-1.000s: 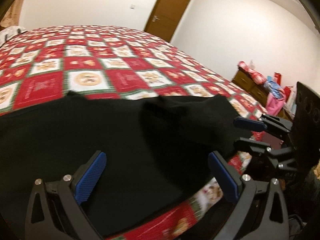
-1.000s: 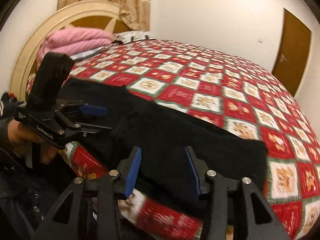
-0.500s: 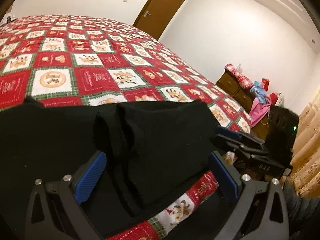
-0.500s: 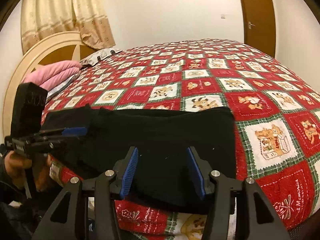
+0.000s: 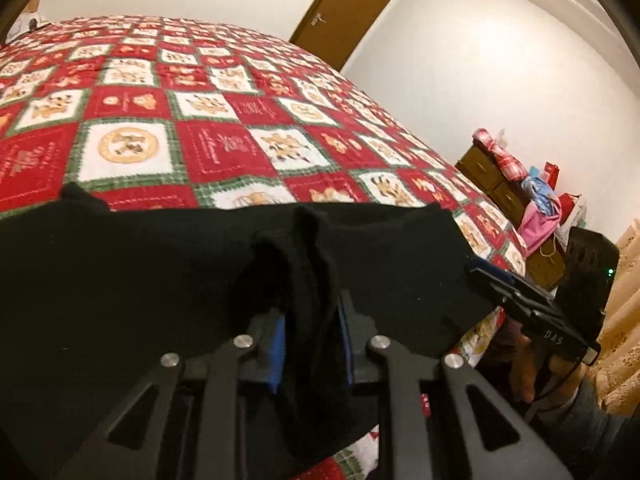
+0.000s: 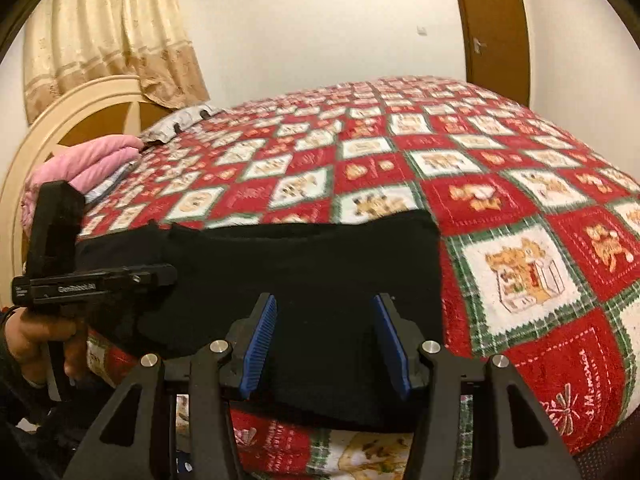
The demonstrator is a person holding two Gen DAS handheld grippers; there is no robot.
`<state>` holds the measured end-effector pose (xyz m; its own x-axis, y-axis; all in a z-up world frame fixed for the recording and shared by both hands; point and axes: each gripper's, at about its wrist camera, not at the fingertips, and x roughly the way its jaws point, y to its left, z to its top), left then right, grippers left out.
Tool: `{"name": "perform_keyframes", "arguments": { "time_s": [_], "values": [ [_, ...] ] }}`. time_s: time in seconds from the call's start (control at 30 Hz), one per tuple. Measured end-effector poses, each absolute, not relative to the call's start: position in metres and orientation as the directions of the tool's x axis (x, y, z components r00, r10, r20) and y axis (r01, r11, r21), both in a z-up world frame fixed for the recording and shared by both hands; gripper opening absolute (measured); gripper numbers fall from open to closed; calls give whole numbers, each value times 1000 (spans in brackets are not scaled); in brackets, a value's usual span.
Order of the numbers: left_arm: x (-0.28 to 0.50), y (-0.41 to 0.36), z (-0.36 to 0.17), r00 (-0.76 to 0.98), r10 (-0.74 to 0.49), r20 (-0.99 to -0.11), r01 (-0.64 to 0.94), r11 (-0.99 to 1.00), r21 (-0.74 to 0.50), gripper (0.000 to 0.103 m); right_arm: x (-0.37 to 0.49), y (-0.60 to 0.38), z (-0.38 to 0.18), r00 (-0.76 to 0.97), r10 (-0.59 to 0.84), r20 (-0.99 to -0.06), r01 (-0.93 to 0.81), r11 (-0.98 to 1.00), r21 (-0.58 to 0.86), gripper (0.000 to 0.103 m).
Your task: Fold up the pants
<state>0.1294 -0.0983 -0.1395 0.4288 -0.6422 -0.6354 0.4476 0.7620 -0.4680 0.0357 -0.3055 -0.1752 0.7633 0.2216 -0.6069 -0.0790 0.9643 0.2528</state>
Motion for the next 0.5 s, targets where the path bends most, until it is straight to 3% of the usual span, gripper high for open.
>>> {"name": "perform_keyframes", "arguments": {
  "time_s": [0.07, 0.13, 0.23, 0.4, 0.47, 0.5],
  "values": [
    [131, -101, -142, 419, -640, -645, 452, 762, -463, 23, 44, -310, -184, 739, 154, -656, -20, 978, 208, 52],
    [133, -104, -146, 402, -645, -650, 453, 757, -471, 23, 48, -318, -187, 722, 180, -668, -19, 970, 240, 52],
    [130, -108, -146, 416, -644, -642, 466, 758, -457, 32, 47, -320, -185, 721, 185, -667, -20, 969, 247, 51],
    [127, -107, -143, 444, -617, -650, 480, 776, -409, 33, 37, -321, -157, 814, 193, -548, -52, 964, 262, 52],
    [128, -106, -143, 453, -605, -654, 481, 784, -393, 34, 54, -319, -159, 786, 184, -591, -44, 969, 244, 65],
    [128, -106, -143, 452, -605, -656, 480, 784, -393, 34, 69, -320, -172, 733, 184, -655, -23, 969, 247, 67]
  ]
}}
